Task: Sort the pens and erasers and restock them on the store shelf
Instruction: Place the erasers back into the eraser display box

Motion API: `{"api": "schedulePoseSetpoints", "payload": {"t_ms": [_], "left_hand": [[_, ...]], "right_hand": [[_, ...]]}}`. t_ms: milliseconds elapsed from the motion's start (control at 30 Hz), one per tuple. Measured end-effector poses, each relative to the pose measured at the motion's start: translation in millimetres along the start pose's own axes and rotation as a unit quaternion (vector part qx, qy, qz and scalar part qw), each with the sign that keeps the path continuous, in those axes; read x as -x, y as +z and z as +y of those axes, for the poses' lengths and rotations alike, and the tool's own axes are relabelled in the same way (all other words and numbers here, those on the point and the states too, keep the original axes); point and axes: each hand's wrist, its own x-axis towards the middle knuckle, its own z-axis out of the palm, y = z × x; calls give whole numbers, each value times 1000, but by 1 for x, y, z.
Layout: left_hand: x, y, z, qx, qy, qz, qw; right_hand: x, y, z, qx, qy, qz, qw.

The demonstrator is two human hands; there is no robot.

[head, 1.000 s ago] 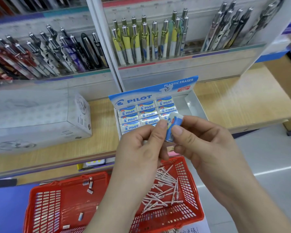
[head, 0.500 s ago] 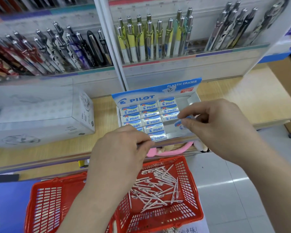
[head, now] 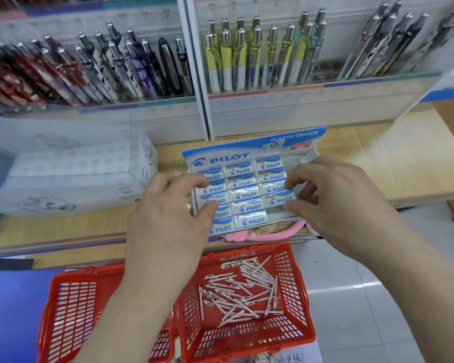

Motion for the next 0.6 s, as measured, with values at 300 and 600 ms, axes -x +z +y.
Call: {"api": "schedulePoseSetpoints", "payload": {"t_ms": [300,600], "left_hand": [[-9,5,-2,45,-46,0,998],[-6,-14,16,416,-159,1,895]], "right_hand": [[-7,2,-4,-2,36,-18,999],[3,-13,-11,-165,22,50,985]]}}
